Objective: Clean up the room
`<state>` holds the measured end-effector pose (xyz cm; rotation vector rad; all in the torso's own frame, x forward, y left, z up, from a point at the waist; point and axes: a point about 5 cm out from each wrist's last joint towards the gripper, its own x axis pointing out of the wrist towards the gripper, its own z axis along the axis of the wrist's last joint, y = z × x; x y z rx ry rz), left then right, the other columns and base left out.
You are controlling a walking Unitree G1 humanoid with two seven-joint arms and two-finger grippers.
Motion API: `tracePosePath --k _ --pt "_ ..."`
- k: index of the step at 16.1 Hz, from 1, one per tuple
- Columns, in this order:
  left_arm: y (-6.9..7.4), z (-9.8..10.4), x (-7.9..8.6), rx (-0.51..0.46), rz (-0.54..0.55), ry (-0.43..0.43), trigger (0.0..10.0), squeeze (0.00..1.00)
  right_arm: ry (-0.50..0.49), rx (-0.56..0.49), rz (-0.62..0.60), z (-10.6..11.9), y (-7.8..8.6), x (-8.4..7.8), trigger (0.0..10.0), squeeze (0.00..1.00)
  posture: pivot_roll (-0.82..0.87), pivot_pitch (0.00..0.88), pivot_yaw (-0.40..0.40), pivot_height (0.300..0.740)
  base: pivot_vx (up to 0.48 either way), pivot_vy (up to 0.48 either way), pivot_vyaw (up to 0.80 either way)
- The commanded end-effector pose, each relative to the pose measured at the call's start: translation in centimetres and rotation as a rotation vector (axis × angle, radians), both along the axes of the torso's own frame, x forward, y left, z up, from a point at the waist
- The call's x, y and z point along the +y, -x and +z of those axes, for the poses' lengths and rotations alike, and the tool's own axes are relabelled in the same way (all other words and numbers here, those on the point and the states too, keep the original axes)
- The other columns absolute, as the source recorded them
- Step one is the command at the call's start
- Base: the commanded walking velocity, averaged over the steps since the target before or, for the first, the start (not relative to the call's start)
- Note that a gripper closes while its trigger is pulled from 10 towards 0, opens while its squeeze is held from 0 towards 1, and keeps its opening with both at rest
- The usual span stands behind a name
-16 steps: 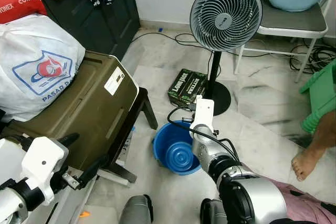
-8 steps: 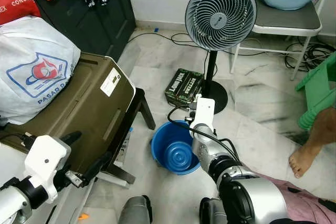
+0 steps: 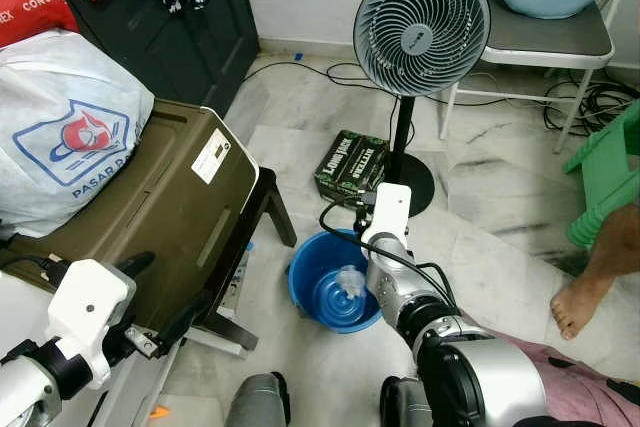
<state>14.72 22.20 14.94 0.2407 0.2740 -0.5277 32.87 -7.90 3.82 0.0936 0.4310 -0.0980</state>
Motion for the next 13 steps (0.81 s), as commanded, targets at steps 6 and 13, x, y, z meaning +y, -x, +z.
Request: tracePosePath --k 6,13 --pt "-2.0 -0.9 -0.9 -0.036 0.014 0.025 10.0 0.0 -0.102 -0.148 0.148 2.0 0.4 3.1 10.0 1.0 0.24 0.114 0.095 0.74 0.0 0.0 0.0" --pt "-7.2 -1.9 -4.7 -0.176 -0.002 0.141 10.0 0.0 0.022 -0.119 0.348 3.3 4.6 -3.5 10.0 1.0 0.08 0.0 0.046 0.74 0.0 0.0 0.0"
